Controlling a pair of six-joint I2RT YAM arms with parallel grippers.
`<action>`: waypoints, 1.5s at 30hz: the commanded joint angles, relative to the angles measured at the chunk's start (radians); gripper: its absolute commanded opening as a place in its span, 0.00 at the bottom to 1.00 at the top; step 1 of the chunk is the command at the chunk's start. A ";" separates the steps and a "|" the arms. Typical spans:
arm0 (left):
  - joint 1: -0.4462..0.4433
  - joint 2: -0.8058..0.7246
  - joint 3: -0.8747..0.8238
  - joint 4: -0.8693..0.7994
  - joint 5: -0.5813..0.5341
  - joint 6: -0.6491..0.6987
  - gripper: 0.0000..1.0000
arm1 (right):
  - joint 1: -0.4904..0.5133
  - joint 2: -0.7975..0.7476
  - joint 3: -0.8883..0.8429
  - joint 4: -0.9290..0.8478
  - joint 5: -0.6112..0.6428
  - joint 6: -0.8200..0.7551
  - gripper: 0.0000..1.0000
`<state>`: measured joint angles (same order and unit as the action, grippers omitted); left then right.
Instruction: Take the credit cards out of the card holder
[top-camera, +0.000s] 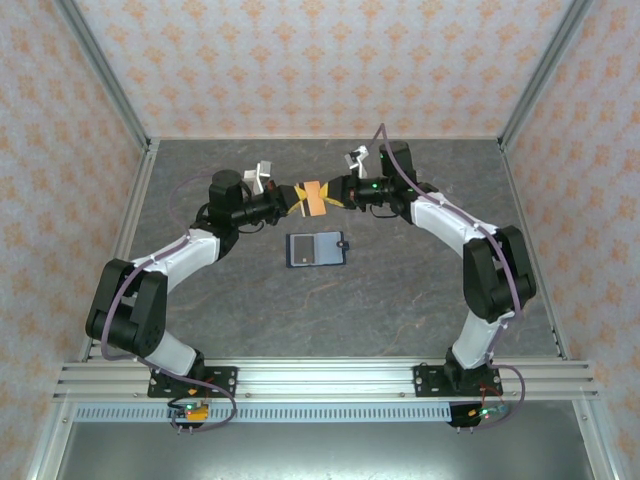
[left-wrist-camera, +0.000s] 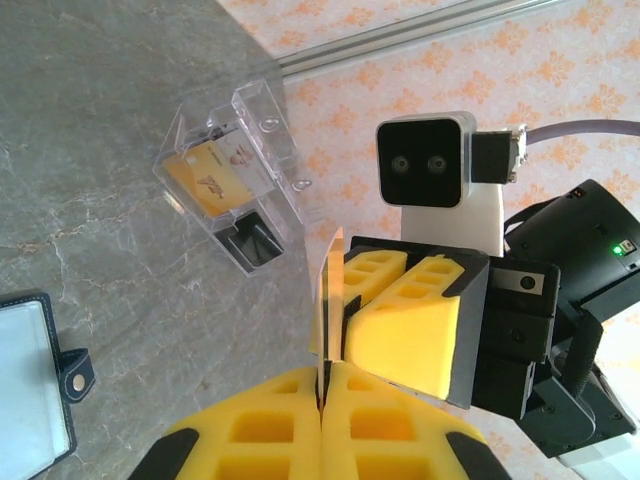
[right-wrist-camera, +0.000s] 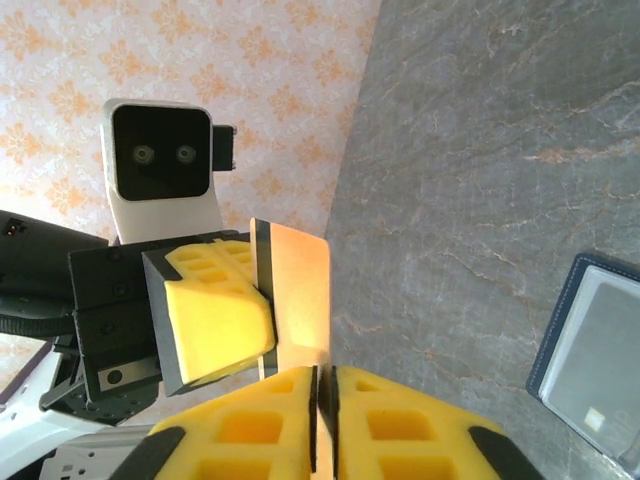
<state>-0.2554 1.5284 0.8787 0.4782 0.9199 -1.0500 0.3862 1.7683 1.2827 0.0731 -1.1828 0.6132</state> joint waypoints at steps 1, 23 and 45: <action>-0.012 -0.002 0.009 0.014 0.010 0.004 0.00 | 0.013 0.017 0.001 0.184 -0.043 0.110 0.20; -0.014 0.014 0.072 -0.282 -0.118 0.118 0.43 | -0.002 0.019 0.155 -0.300 0.156 -0.308 0.00; 0.015 -0.015 0.137 -0.840 -0.526 0.395 0.98 | -0.271 0.104 0.354 -0.642 0.660 -1.335 0.00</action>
<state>-0.2523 1.5402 0.9813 -0.2939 0.4606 -0.6956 0.1143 1.8362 1.6108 -0.5205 -0.5602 -0.5217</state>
